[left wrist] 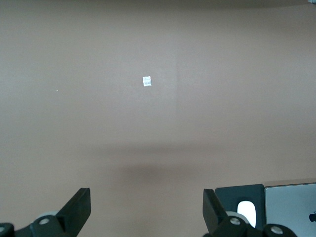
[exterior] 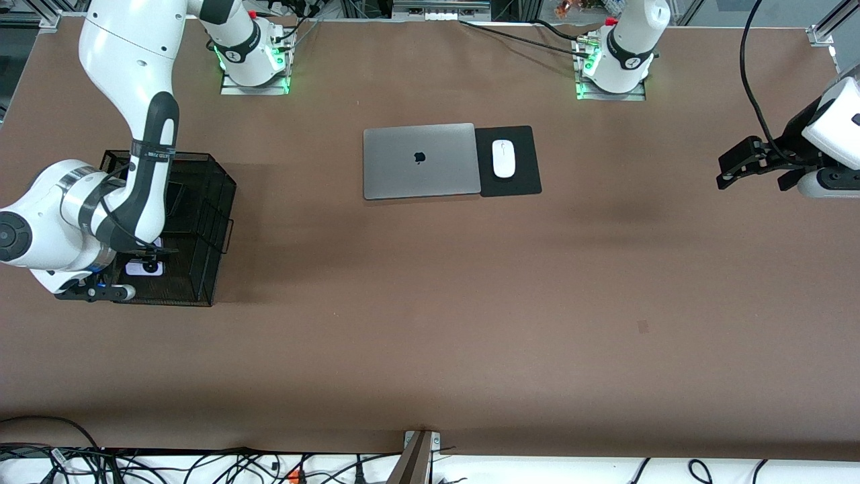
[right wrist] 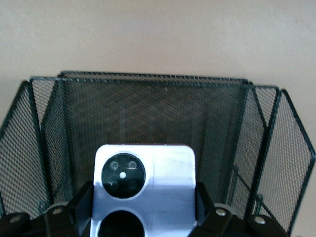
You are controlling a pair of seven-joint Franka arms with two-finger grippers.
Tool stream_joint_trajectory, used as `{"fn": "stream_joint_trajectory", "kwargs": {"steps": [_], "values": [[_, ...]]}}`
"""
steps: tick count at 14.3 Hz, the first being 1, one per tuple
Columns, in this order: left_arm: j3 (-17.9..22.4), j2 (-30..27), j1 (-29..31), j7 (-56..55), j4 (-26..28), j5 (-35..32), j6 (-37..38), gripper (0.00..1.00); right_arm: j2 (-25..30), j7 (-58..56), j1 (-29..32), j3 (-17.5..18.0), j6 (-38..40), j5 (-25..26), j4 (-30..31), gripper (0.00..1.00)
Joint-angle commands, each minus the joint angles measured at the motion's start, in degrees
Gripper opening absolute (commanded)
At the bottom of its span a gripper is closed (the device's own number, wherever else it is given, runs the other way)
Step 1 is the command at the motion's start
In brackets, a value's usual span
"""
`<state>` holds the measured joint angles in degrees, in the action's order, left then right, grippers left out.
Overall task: Place phones with both arms
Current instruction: 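Lower the white phone into the basket and open the right gripper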
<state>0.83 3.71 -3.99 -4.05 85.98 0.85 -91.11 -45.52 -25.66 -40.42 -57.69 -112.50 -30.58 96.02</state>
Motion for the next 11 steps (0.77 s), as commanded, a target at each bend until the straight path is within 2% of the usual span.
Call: {"fn": "stream_joint_trajectory", "kwargs": {"steps": [1,7,11], "values": [[-0.22,-0.29,0.21,0.01,0.33,-1.11,0.32,1.0,0.17,-1.06,2.71,2.75,-1.76,-0.89,-1.01,0.2],[-0.3,-0.55,0.47,0.27,0.33,-1.11,0.85,1.0,0.17,-1.06,3.85,3.72,-3.34,-1.67,-1.19,0.23],[-0.22,-0.55,0.65,0.36,0.33,-1.11,0.85,1.0,0.17,-0.89,4.12,4.51,-3.16,-1.76,-1.01,0.45]]}}
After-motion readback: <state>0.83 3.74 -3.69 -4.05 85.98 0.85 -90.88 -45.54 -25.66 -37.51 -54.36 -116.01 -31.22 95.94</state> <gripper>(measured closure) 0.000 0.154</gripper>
